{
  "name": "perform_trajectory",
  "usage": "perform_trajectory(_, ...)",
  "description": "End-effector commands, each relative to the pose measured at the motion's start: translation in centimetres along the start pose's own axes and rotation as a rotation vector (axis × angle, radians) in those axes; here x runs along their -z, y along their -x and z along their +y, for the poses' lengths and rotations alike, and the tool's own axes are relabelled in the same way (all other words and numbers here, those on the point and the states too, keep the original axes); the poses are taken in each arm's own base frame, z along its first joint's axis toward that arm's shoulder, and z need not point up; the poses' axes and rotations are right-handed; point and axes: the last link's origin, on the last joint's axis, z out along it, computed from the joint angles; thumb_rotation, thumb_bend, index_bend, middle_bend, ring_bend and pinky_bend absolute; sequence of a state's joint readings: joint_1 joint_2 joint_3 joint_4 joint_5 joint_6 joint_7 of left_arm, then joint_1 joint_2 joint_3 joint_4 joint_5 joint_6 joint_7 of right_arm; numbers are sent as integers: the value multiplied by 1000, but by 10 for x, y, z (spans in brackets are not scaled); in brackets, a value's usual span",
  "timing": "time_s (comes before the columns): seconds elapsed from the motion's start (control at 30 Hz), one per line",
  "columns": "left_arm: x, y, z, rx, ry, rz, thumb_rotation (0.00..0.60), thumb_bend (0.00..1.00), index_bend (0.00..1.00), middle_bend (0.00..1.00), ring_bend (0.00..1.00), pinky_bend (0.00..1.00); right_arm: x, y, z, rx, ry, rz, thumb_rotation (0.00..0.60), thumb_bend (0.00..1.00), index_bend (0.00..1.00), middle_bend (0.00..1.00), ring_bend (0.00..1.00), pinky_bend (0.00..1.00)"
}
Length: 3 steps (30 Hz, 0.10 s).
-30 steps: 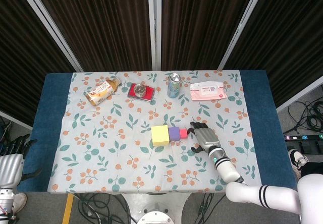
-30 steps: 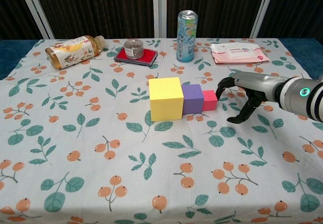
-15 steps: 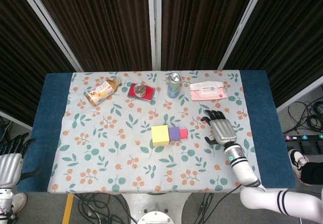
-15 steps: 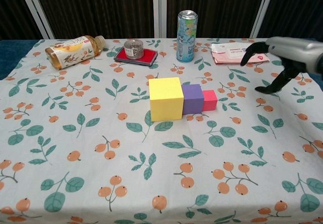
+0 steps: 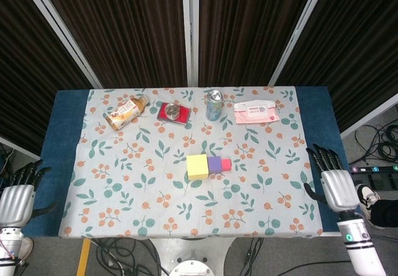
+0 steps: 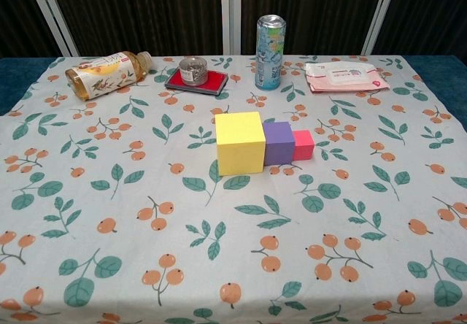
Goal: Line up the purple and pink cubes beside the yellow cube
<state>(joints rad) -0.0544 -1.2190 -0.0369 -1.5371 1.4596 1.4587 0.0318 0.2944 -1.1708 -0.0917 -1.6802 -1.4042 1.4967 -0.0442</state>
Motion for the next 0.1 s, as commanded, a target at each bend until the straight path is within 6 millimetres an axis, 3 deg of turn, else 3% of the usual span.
perform_trajectory(0.03,-2,0,2,0,6,0,600,27,250,184,93,133,23,2,9,-14,5,19,600,237,0,0,0,0)
perform_trajectory(0.1,-3,0,4,-1,11,3,600,26,250,183,93,133,28,2,9,-17,-1,29,600,237,0,0,0,0)
